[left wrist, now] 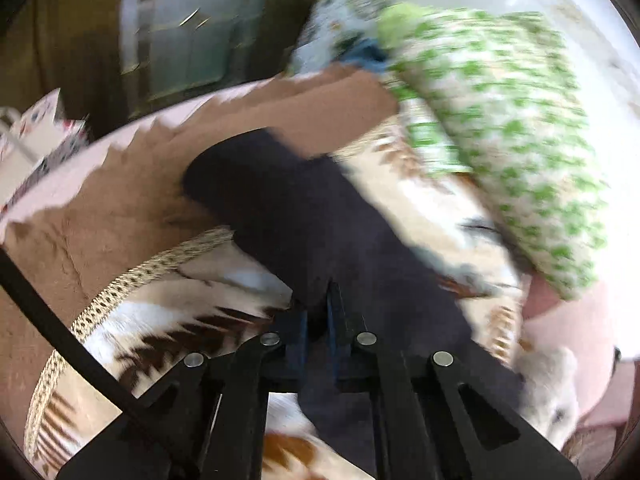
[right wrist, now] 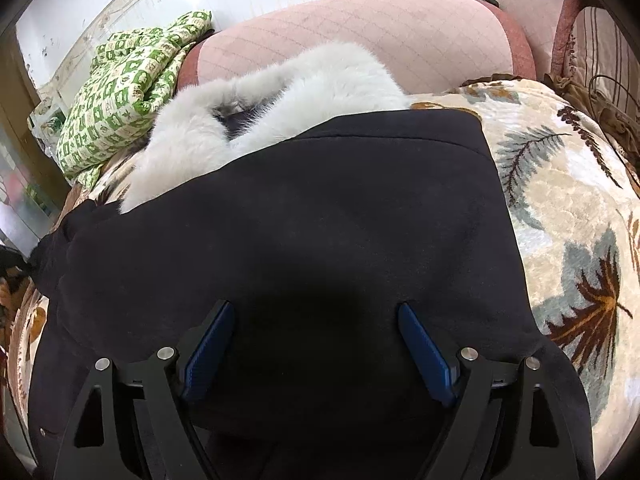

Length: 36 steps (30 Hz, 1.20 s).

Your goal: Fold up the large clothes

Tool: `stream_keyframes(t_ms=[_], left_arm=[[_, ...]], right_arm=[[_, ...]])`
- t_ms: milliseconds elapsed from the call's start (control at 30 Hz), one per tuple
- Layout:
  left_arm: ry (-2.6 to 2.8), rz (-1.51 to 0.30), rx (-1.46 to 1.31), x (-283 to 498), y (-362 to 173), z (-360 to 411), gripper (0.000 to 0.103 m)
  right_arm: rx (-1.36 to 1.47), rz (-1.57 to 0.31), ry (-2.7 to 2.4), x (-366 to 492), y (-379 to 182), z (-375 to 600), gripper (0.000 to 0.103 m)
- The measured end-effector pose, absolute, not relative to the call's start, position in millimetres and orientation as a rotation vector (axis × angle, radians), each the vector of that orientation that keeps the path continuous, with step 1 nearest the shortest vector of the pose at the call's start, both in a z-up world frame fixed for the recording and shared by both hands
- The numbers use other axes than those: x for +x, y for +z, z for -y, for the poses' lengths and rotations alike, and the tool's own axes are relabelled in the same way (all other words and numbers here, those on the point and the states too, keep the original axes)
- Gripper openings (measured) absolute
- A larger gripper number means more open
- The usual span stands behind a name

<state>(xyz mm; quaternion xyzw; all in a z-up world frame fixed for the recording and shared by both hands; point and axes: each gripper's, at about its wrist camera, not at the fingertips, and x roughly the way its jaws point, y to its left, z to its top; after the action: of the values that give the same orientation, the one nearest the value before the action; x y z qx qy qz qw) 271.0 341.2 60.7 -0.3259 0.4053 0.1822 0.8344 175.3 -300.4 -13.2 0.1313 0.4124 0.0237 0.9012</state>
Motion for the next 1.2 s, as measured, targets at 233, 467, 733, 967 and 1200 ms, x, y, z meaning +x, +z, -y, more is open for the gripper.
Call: stream_keyframes(t_ms=[233, 467, 733, 967, 1200], left_arm=[[0.033, -0.778, -0.593, 254.1, 136.4, -221.6, 0.0], [-0.255, -0.806, -0.402, 224.5, 154.3, -69.9, 0.0], [-0.024, -0.837, -0.384, 214.0, 124.5, -116.0, 0.052], [0.308, -0.893, -0.572, 222.8, 66.6, -278.6, 0.054], [0.392, -0.935, -0.813, 233.4, -4.2, -375.8, 0.054]], right_arm=[[0.377, -0.782, 0.036, 165.4, 4.1, 317.8, 0.083], [0.432, -0.746, 0.031, 157.8, 16.4, 332.0, 0.083], [0.412, -0.748, 0.093, 148.2, 25.0, 329.2, 0.083], [0.428, -0.785, 0.084, 154.5, 13.3, 329.7, 0.083], [0.37, -0.833, 0.058, 166.6, -2.8, 320.0, 0.083]])
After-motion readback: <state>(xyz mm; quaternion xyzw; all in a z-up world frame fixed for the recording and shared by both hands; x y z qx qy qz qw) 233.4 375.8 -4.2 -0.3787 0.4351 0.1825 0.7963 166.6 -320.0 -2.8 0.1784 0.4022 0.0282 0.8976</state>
